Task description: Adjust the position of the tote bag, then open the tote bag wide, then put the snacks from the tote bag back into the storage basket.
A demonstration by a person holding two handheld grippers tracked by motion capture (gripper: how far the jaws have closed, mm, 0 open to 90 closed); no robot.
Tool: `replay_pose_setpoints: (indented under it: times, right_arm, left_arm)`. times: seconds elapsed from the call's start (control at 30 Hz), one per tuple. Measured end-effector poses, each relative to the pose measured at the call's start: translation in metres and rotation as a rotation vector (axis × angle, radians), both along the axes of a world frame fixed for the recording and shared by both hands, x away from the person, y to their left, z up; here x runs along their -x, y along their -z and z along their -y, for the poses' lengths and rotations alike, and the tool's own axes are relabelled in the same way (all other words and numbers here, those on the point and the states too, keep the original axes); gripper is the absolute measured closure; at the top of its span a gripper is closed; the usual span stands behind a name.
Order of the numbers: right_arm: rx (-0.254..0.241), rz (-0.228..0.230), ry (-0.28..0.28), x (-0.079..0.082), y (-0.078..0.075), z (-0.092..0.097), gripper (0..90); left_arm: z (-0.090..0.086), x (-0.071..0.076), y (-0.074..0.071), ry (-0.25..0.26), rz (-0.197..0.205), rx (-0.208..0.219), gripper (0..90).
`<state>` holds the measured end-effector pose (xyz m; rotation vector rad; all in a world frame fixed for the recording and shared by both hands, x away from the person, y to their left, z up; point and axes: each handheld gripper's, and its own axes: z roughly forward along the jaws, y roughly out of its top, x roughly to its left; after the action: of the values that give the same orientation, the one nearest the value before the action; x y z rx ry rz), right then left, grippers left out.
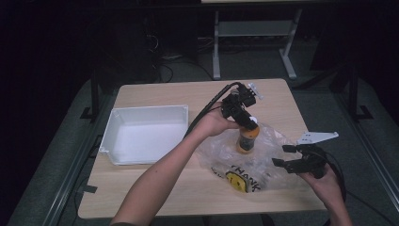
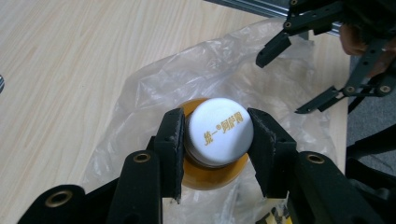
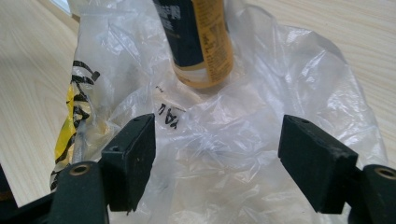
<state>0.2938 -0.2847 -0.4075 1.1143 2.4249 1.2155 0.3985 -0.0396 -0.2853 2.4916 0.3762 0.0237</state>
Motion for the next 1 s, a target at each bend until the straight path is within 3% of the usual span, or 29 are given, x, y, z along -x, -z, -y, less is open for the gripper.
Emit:
replay_pose_setpoints:
  times: [1.0]
  right_arm:
    - [0.006, 0.011, 0.011, 0.000, -0.003, -0.001, 27.0]
  left_arm:
    - [-0.014, 0.012, -0.032, -0.002, 0.023, 0.013, 58.7]
